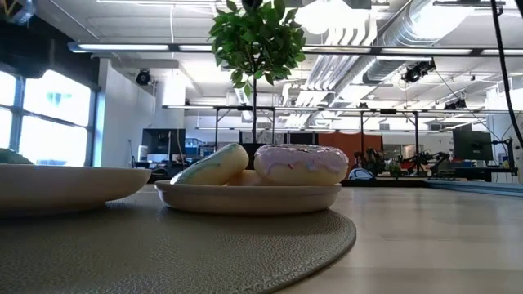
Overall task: Pick & Place donuts
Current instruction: Adjust the small pink and green donuts
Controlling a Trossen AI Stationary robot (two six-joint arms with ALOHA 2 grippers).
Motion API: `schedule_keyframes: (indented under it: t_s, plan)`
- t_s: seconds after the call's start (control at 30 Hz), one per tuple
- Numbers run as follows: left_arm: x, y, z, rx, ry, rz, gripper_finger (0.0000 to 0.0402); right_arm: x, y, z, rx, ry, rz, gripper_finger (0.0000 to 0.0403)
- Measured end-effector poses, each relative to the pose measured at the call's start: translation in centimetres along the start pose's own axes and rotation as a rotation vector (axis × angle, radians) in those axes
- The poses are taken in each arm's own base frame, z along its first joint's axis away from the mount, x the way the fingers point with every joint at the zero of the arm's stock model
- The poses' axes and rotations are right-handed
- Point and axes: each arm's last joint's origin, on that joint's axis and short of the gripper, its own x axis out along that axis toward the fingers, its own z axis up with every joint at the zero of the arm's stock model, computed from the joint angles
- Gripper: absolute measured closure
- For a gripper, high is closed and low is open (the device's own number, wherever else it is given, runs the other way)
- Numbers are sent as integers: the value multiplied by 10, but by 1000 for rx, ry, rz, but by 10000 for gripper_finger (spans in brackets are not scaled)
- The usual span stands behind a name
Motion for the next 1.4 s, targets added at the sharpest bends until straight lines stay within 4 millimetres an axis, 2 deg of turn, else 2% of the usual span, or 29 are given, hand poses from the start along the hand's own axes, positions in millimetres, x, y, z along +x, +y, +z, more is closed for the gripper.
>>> schedule_keyframes:
  t_s: [0.17, 0.27, 0.43, 0.63, 0.77, 0.93, 1.2, 1.4]
  plan:
    - [7, -3, 13, 72, 136, 20, 400, -29, 7, 5, -30, -34, -28, 262]
    - [11, -5, 24, 103, 208, 15, 400, -35, 7, 6, -31, -41, -38, 262]
    - [12, -11, 38, 79, 284, -65, 401, -35, 7, 5, -45, -28, -39, 263]
    - [-2, -17, 46, 86, 260, -210, 401, -34, 7, 0, -48, 24, -50, 263]
    - [-4, -16, 46, 128, 279, -208, 401, -34, 6, -1, -46, 33, -50, 263]
    - [-3, -15, 48, 295, 258, -226, 401, -34, 7, -1, -46, 34, -49, 263]
    - [0, -14, 54, 317, 246, -220, 400, -34, 7, -1, -52, 33, -49, 263]
    - [3, -14, 51, 394, 288, -218, 373, -33, 7, -1, -54, 34, -48, 263]
